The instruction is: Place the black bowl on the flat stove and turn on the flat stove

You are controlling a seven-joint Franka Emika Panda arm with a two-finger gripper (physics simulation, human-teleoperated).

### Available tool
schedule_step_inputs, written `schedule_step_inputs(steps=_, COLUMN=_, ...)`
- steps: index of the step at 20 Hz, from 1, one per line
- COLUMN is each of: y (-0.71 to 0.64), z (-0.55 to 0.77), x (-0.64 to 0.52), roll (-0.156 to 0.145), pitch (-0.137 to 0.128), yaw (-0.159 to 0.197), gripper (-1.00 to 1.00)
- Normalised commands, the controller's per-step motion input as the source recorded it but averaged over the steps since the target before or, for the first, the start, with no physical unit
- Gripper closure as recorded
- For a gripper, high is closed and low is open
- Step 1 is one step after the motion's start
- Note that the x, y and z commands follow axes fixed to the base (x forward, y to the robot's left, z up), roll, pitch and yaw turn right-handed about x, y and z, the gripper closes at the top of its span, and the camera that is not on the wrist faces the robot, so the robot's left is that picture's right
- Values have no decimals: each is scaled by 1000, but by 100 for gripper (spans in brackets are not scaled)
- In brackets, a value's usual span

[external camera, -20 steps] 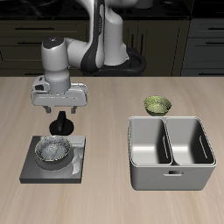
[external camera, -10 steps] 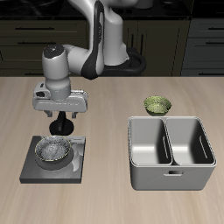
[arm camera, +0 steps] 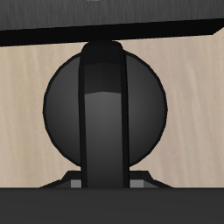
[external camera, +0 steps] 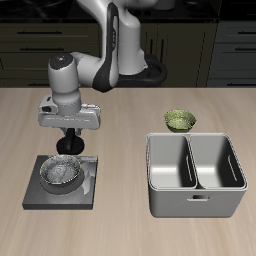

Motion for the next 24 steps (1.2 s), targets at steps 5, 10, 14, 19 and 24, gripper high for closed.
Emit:
schedule_step_inputs(steps=5, y=-69, z=112, x=-91, roll=-1, pitch=-19, yaw=28, gripper=100)
schedule_step_inputs(steps=10, y=-161, z=112, x=-58, roll=-25, pitch=-9, yaw=29, gripper=100)
schedule_step_inputs(steps=14, y=-410, z=192, x=28, roll=-53, pitch=-9, yaw=32, gripper=100)
schedule_step_inputs(steps=19, y=-321, z=287, x=-48, roll=-44, pitch=-25, yaw=54, gripper=100)
schedule_step_inputs(steps=24, y=-306, z=448, x=-4, roll=-45, pitch=-35, yaw=109, gripper=100)
